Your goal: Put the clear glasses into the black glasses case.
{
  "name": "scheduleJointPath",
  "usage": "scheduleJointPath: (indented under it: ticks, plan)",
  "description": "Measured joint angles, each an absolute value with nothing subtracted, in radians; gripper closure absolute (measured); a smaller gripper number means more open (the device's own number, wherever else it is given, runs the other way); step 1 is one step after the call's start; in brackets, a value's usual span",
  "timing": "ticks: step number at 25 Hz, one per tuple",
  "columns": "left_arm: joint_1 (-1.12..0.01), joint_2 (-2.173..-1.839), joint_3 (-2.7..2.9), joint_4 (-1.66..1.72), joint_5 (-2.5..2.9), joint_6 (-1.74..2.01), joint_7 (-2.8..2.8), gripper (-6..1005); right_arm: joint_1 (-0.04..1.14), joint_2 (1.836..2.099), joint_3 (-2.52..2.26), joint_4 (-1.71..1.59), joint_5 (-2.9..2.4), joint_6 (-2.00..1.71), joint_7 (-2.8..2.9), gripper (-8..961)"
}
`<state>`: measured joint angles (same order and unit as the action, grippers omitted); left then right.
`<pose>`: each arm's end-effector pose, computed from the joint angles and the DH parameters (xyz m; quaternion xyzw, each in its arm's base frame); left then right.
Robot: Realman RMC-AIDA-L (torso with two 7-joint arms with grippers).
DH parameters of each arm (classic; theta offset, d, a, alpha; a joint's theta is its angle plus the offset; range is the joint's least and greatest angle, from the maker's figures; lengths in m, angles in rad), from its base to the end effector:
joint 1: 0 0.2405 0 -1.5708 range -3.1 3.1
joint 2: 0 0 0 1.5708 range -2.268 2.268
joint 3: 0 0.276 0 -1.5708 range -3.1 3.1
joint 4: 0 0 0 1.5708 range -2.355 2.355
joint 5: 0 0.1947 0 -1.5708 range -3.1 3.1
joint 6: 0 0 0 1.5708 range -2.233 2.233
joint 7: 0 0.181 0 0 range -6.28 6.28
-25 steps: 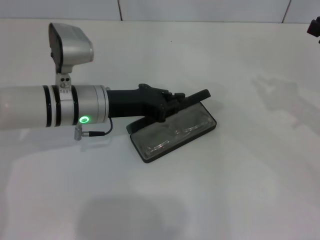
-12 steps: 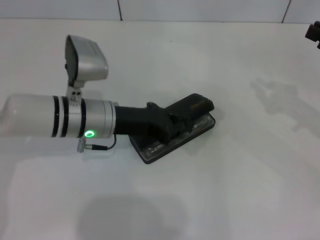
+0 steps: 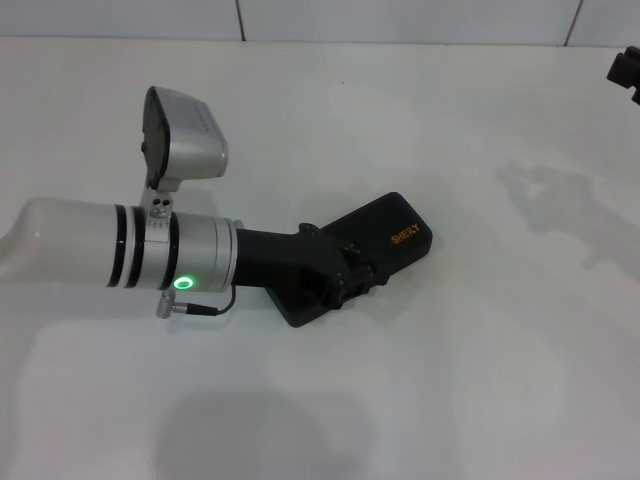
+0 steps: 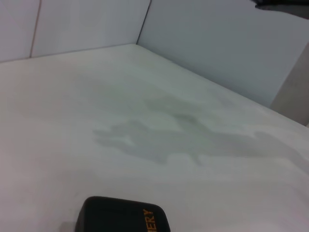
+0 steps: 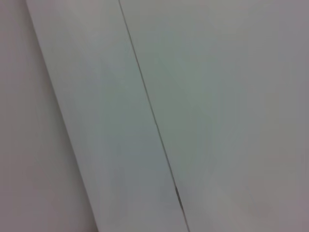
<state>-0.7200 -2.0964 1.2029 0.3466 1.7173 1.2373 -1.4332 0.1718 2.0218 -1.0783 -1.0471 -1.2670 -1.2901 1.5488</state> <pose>-0.2106 0.3435 -0.1391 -0.9542 -0.2420 -0.1721 0.0356 0.2496 0.3358 0.0562 -0.8363 0.2418 0.3863 0.3047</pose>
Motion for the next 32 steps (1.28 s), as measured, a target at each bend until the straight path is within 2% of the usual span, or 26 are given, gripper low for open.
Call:
scheduleJointPath:
  ticks: [7, 10, 12, 17, 21, 24, 27, 32]
  plan:
    - [-0.701, -2.098, 1.204, 0.445, 1.706, 1.411, -1.444, 856, 0.161, 2.018, -1.066, -1.045, -1.269, -1.330, 1.545, 740]
    - [-0.656, -2.095, 1.204, 0.588, 1.652, 1.561, -1.483, 854, 0.161, 2.015, -1.027, -1.029, -1.277, -1.416, 1.520, 738]
    - [-0.616, -2.092, 1.200, 0.679, 1.604, 1.633, -1.509, 853, 0.168, 2.013, -1.000, -1.011, -1.279, -1.484, 1.495, 737]
    - [-0.433, -2.081, 1.166, 0.991, 1.438, 1.751, -1.561, 851, 0.181, 2.012, -0.981, -0.988, -1.289, -1.640, 1.426, 733]
    - [-0.315, -2.085, 1.159, 1.152, 1.394, 1.789, -1.515, 697, 0.204, 2.014, -0.995, -0.975, -1.311, -1.747, 1.418, 730]
    - [-0.281, -2.086, 1.161, 1.179, 1.392, 1.818, -1.508, 561, 0.237, 2.016, -1.027, -0.947, -1.318, -1.800, 1.412, 728]
    - [-0.274, -2.080, 1.154, 1.172, 1.401, 1.827, -1.535, 415, 0.288, 2.016, -1.067, -0.907, -1.320, -1.836, 1.406, 584]
    - [-0.274, -2.071, 1.137, 1.168, 1.403, 1.830, -1.559, 356, 0.344, 2.015, -1.106, -0.873, -1.336, -1.848, 1.407, 366]
